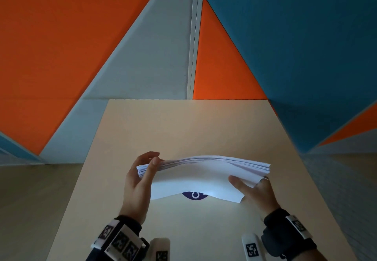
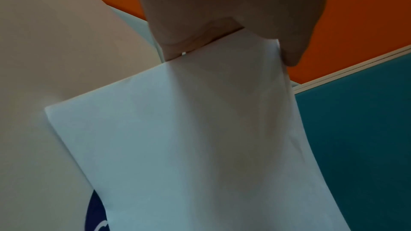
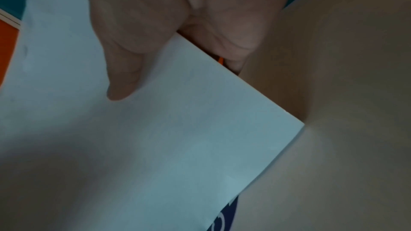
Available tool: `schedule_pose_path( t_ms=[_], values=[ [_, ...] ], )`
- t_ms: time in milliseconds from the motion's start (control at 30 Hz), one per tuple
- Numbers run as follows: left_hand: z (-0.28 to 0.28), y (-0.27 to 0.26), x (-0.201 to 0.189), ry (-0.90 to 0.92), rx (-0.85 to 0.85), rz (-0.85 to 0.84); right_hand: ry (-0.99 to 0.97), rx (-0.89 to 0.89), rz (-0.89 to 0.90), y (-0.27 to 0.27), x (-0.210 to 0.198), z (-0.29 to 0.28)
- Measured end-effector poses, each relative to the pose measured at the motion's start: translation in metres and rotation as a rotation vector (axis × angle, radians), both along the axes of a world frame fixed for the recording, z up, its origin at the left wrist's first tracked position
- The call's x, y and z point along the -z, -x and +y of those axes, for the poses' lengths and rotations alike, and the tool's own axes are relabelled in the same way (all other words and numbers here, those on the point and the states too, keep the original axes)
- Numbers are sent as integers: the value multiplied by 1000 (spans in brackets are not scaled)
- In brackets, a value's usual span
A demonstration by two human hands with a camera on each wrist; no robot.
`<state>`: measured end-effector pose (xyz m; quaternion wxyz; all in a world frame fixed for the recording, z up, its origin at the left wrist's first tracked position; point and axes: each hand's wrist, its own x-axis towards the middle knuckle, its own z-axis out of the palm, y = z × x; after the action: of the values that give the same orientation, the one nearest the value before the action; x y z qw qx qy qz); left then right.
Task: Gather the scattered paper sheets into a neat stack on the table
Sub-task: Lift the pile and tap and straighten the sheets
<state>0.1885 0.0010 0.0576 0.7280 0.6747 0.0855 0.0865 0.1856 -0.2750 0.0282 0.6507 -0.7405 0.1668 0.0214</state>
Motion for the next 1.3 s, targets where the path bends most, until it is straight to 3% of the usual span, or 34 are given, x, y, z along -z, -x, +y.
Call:
schedule_pose_path(
  t_ms=[533, 700, 867, 1133, 1300],
  values=[
    [0, -11, -6, -26, -49, 18, 94, -18, -8, -1, -13, -5],
    [-1, -13, -8, -55, -45, 17, 49, -20, -56, -1, -17, -4],
    [0, -15, -6, -78, -58, 32, -36, 17, -271, -6, -22, -3],
    [-1, -15, -6, -64, -62, 19, -217, 139, -216, -10, -24, 4],
    [-2, -17, -6, -67, -54, 21, -202, 171, -230, -16, -24, 3]
  ],
)
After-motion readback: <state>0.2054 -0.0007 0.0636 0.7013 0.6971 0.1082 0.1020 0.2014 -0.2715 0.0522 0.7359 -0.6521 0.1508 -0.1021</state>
